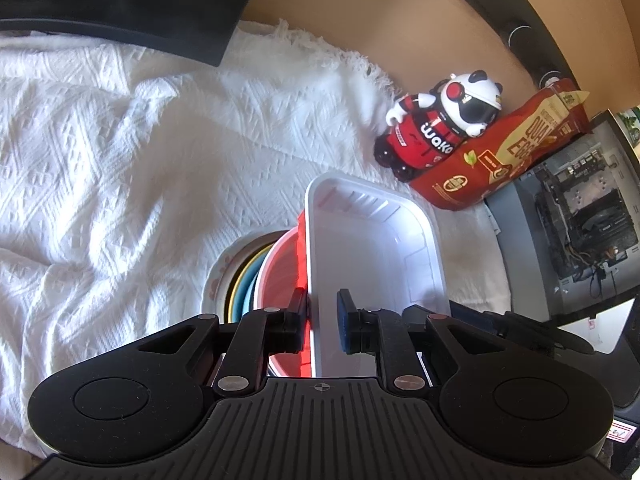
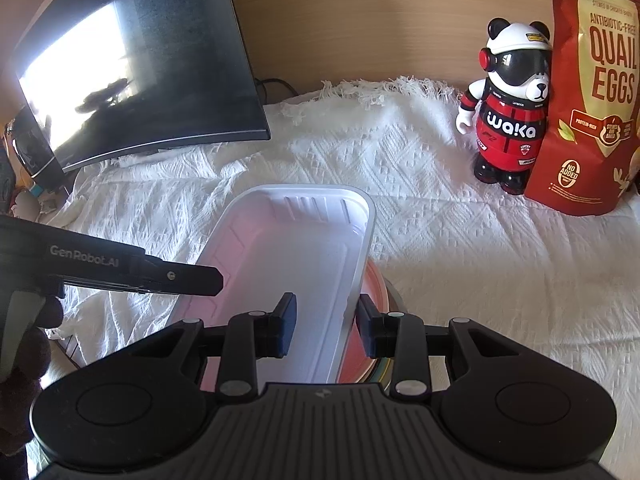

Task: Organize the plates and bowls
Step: 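Lower the tray onto the white bowl rim with both grippers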

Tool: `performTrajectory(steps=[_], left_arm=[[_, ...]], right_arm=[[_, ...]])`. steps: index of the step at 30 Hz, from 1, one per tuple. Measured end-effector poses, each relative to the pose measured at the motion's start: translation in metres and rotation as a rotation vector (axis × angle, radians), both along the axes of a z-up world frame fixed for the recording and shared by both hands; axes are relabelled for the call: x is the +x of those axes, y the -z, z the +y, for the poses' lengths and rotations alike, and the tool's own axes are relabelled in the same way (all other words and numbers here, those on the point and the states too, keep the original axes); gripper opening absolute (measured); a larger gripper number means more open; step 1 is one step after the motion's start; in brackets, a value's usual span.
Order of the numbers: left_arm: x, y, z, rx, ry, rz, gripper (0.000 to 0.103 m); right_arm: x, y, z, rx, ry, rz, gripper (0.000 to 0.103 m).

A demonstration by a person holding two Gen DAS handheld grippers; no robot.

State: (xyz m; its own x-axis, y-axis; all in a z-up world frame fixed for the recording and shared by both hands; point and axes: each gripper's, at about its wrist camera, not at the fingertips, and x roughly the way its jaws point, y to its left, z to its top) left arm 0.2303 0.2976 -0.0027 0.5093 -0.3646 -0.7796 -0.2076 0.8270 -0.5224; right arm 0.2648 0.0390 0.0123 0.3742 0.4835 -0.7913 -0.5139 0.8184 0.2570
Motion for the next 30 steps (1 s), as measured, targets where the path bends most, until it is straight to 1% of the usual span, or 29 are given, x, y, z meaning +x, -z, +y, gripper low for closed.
performTrajectory(steps=[2, 16, 20, 25, 28, 30], left_arm=[[0.002, 0.001, 0.000, 0.000, -0.001, 0.002, 0.018], [0.012, 0.003, 0.004, 0.006, -0.002, 0.006, 0.018], [0.013, 0.002, 0.005, 0.002, 0.021, -0.002, 0.018], [0.010, -0.004, 0.009, -0.004, 0.039, -0.041, 0.018], [0.008, -0.010, 0.015, -0.009, 0.045, -0.067, 0.018], [0.009, -0.012, 0.018, -0.023, 0.065, -0.076, 0.018]], right_arm=[[0.001, 0.001, 0.001, -0.004, 0.003, 0.010, 0.033], [0.007, 0.003, 0.005, 0.003, 0.005, 0.003, 0.033], [0.008, 0.003, 0.005, 0.001, 0.014, 0.000, 0.033], [0.007, 0.001, 0.005, 0.002, 0.063, -0.007, 0.033], [0.005, -0.002, 0.002, 0.015, 0.109, -0.022, 0.034], [0.003, -0.005, 0.001, 0.019, 0.144, -0.031, 0.034]])
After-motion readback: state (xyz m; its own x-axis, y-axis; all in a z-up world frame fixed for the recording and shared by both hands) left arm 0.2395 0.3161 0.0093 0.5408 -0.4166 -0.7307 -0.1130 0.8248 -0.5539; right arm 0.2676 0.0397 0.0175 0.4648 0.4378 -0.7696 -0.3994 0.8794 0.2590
